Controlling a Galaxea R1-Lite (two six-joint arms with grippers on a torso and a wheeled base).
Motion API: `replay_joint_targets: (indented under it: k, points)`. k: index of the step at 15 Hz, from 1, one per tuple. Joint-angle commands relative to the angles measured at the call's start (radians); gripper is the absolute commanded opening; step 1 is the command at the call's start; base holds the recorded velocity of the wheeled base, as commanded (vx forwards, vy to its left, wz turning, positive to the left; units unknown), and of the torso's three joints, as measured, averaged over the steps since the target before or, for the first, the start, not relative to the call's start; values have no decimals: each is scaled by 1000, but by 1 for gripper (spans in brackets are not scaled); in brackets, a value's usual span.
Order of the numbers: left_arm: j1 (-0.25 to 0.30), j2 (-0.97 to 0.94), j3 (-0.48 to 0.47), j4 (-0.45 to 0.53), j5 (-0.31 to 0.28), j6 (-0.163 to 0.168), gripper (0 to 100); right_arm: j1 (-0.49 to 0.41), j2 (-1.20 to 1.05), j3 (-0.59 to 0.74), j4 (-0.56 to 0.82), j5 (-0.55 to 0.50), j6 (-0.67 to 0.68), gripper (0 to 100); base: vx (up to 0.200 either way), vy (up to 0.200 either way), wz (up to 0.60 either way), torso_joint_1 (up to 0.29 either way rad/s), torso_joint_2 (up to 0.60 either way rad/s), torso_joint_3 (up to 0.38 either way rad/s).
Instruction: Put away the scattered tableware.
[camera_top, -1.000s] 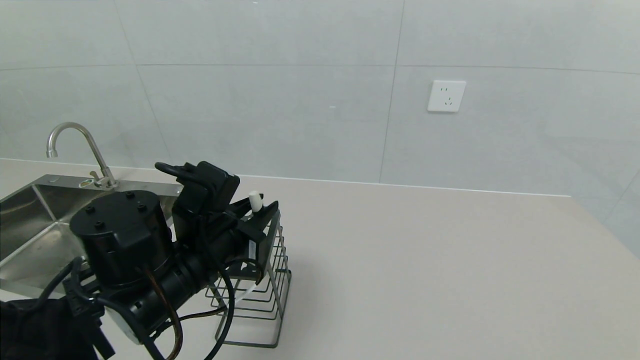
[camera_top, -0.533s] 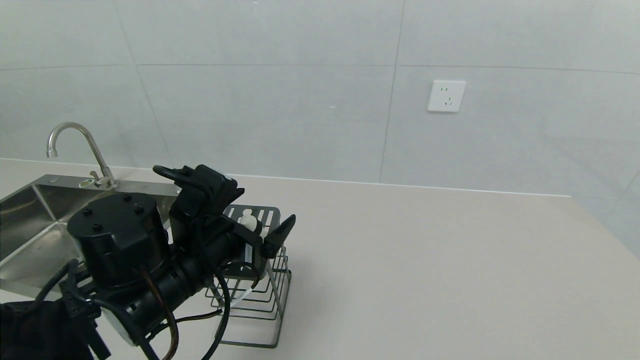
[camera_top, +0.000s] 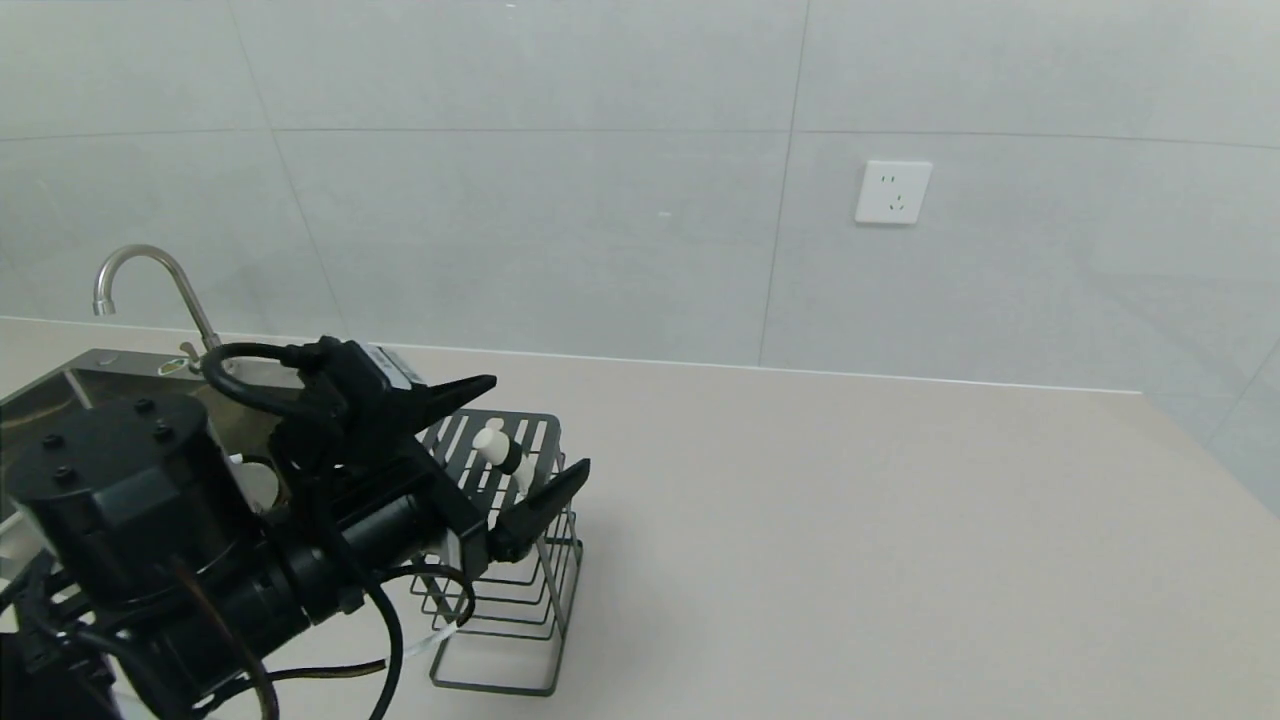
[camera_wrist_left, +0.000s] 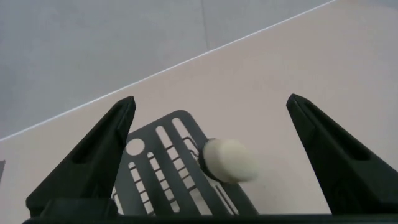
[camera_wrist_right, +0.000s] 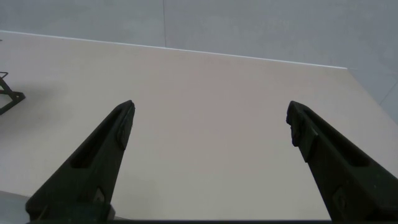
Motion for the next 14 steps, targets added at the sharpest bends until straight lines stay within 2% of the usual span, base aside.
replay_joint_targets:
  k: [1,2,4,6,8,11,14]
  points:
    - [73,-58,23,-2,-88,46,100,0,2,0,-1,0,0,100,0,0,0,0,0,0]
    - [102,-80,46,-2,-119,67,100,0,2,0,-1,-1,1,100,0,0,0,0,0,0]
    - [122,-138,101,-2,-123,61,100,0,2,0,1,-1,3,100,0,0,0,0,0,0]
    - [122,-190,130,-2,-127,38,100,0,2,0,1,-1,3,100,0,0,0,0,0,0]
    - [120,-264,149,-2,-140,0,100,0,2,0,1,-1,3,100,0,0,0,0,0,0]
    - [130,-388,165,9,-130,-46,100,0,2,0,1,-1,3,100,0,0,0,0,0,0]
    - [228,-558,231,33,-128,-68,100,0,2,0,1,-1,1,100,0,0,0,0,0,0]
